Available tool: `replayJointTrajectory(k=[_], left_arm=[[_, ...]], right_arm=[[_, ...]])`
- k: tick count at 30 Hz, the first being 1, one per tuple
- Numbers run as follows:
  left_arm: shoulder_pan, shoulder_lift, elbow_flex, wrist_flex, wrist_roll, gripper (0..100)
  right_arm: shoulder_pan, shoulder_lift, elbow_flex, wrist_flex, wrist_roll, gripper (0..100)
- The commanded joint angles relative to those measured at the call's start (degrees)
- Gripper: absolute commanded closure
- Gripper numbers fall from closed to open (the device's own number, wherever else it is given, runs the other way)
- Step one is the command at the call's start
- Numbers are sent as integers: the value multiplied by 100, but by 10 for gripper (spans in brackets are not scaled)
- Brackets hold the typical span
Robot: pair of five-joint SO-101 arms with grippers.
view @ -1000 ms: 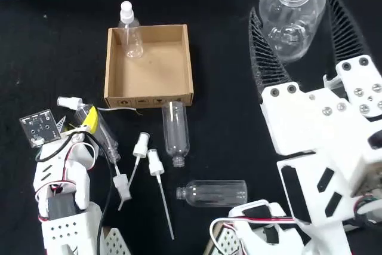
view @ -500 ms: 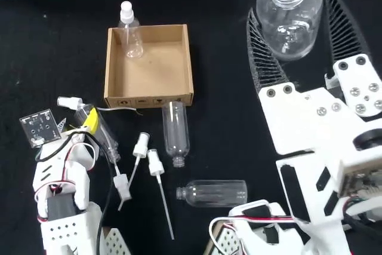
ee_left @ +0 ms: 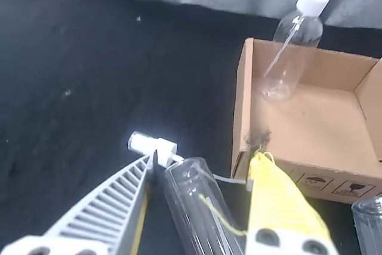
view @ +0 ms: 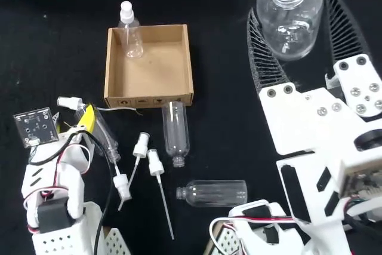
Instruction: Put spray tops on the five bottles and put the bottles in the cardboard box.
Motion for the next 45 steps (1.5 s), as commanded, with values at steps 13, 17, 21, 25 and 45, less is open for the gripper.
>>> replayJointTrajectory(k=[13,17,21,25,45], left_arm=[[778,9,-2308,1618,-35,770],[1077,9,-2615,1916,-70,770],[1253,88,-2738,2075,-220,770],[1596,668,-2738,2119,-387,770],[2422,3895,-3240,2092,-413,766]], right_arm=[[-88,22,75,-123,53,896],[-88,13,75,-114,44,896],[-105,22,75,-114,18,896],[-114,31,75,-114,18,896],[-114,40,75,-114,18,896]])
